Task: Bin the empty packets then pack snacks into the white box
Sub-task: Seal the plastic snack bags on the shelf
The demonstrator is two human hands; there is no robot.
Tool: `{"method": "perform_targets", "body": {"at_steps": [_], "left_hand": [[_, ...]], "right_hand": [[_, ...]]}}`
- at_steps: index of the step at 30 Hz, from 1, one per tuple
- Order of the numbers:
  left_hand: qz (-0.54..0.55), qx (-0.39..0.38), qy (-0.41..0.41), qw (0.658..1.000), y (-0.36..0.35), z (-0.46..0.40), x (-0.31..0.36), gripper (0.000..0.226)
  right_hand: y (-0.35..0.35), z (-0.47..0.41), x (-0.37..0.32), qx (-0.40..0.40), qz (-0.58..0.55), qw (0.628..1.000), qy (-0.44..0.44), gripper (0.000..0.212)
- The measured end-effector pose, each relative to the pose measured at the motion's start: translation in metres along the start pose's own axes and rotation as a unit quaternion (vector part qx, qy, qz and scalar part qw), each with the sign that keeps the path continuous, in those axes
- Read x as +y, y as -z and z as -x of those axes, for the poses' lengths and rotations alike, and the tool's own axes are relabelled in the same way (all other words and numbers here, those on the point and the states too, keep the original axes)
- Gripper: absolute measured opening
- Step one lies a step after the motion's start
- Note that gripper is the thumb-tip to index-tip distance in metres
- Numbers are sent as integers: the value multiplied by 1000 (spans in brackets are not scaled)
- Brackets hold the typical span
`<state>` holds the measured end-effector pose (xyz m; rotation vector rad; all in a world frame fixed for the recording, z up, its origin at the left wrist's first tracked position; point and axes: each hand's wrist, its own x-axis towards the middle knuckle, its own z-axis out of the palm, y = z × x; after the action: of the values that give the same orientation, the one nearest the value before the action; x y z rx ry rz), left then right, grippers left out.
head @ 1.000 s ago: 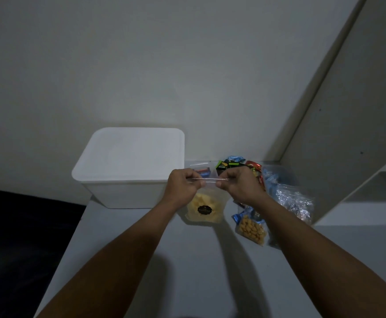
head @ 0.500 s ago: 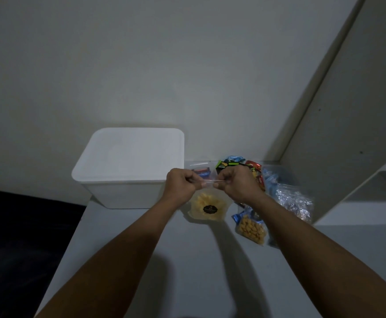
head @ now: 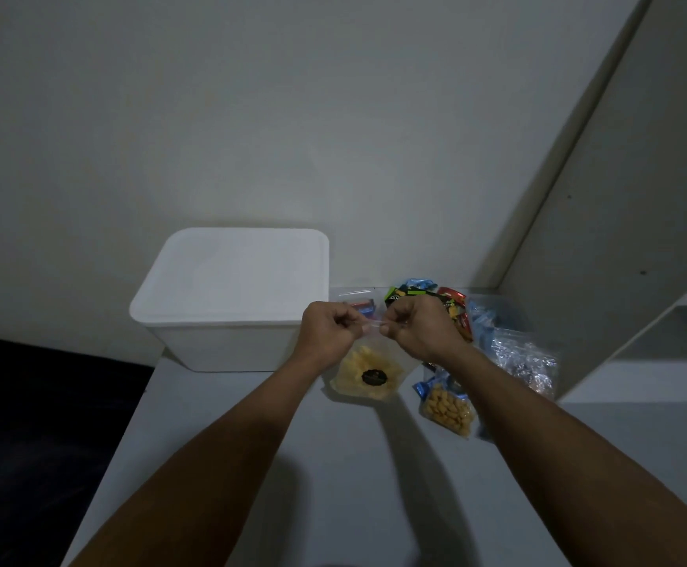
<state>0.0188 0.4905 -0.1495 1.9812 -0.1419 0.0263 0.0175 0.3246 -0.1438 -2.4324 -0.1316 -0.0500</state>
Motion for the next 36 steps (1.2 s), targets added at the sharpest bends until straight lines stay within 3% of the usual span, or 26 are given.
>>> {"method": "perform_targets", "body": {"at_steps": [9, 14, 19, 27, 33, 36], "left_hand": [[13, 18, 12, 1000, 3, -3, -2, 10], [31, -32, 8, 999, 2, -1, 2, 11], [9, 10, 3, 1000, 2, -3, 0, 5], [66, 24, 60, 996, 17, -2, -7, 8], [62, 27, 80, 994, 27, -8, -13, 5], [82, -6, 85, 993, 31, -9, -19, 8]], "right_hand": [[8, 1, 2, -38, -25, 999, -14, 3], [8, 0, 2, -14, 3, 1000, -17, 3], [7, 0, 4, -24, -26, 999, -18, 6], [15, 4, 13, 2, 14, 1000, -22, 9], [23, 6, 22, -48, -16, 998, -25, 8], [27, 7, 26, -36, -8, 998, -44, 5]]}}
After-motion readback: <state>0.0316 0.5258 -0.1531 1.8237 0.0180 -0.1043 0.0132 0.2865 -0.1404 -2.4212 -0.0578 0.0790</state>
